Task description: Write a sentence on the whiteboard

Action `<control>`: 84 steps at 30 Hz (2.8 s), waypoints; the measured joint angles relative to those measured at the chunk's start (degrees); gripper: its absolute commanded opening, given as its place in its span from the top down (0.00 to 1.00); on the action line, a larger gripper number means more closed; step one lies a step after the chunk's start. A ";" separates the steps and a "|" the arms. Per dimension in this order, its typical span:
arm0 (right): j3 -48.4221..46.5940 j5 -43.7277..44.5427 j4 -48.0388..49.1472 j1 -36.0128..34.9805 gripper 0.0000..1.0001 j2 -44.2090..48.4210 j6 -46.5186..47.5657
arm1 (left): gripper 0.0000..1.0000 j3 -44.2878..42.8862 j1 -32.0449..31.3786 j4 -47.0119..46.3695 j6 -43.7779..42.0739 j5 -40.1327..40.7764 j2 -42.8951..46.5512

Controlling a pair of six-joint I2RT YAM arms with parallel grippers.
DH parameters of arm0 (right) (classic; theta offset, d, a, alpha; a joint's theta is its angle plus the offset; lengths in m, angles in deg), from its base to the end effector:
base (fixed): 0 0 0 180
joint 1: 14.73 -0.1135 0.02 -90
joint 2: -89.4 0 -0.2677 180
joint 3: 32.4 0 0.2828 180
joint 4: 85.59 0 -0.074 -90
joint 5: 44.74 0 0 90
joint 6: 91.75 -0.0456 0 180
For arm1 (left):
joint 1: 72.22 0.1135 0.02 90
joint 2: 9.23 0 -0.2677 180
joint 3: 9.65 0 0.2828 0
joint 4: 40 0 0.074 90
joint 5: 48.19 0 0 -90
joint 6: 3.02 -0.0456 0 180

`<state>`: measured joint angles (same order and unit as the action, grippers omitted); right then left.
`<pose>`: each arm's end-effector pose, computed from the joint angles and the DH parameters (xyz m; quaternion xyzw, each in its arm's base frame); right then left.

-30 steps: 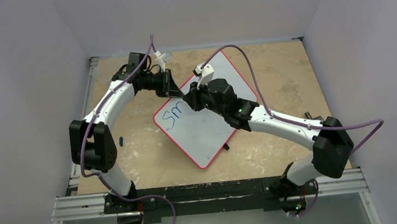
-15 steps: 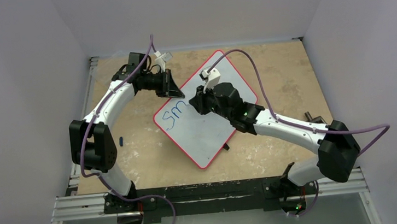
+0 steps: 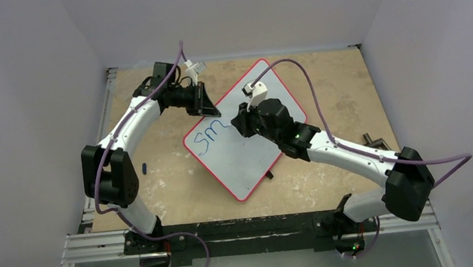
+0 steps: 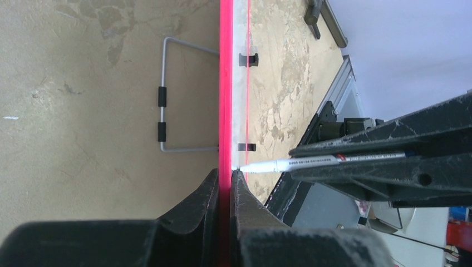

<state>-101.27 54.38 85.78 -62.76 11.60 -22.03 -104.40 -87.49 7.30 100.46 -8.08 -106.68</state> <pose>0.2436 0.2601 0.2953 -0.1472 0.7920 0.2776 0.5234 0.3802 -0.1400 0.2864 0.1575 0.8497 -0.4609 0.2020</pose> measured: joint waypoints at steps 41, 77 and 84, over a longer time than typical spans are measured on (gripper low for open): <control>-6.62 -4.26 0.72 4.61 1.00 -4.22 0.28 | 1.00 0.00 -0.24 0.31 -0.02 0.55 0.42; 1.57 -4.33 2.82 4.96 1.00 0.55 -2.89 | 1.00 0.00 -0.24 0.44 0.00 0.66 0.50; 1.68 -4.26 -0.28 4.96 1.00 3.17 -3.15 | 1.00 0.00 -0.37 0.52 -0.02 0.72 0.96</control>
<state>-99.58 50.12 85.50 -57.80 14.77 -25.17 -104.40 -87.86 7.83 100.43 -7.35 -105.71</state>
